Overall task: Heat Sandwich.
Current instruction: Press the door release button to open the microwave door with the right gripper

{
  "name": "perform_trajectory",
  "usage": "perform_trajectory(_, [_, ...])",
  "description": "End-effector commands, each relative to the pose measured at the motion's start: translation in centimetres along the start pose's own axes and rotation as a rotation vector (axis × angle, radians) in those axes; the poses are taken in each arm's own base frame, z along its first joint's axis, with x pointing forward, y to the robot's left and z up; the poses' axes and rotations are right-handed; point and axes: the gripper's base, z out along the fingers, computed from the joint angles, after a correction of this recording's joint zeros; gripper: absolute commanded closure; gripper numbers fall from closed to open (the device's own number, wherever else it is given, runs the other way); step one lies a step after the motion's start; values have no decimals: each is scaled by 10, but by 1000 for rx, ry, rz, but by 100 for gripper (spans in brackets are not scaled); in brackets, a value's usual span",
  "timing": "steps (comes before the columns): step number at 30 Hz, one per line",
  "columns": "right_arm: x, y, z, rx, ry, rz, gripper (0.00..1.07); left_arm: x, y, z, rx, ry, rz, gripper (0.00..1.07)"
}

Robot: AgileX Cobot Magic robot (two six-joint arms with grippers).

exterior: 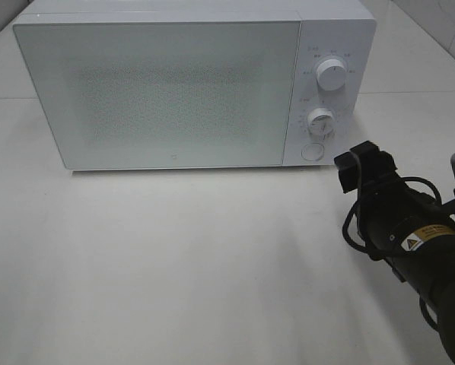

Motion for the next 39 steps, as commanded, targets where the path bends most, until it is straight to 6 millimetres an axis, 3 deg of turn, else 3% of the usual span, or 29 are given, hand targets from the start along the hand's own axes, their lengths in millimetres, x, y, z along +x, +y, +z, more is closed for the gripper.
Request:
perform_trajectory(1, [1, 3, 1, -22, -4, 188, 36, 3, -1, -3, 2, -25, 0, 5])
perform_trajectory(8, [1, 2, 1, -12, 2, 347, 48, 3, -1, -3, 2, -25, 0, 5])
perform_trajectory(11, [1, 2, 1, -12, 1, 378, 63, 3, -1, -3, 2, -25, 0, 5])
perform_trajectory(12, [1, 2, 1, -12, 1, 378, 63, 3, -1, -3, 2, -25, 0, 5])
perform_trajectory(17, [0, 2, 2, -10, -5, 398, 100, 3, -1, -3, 2, -25, 0, 5])
perform_trajectory(19, [0, 2, 2, -10, -5, 398, 106, 3, -1, -3, 2, -25, 0, 5])
perform_trajectory(39, [4, 0, 2, 27, 18, 428, 107, 3, -1, -3, 2, -25, 0, 5])
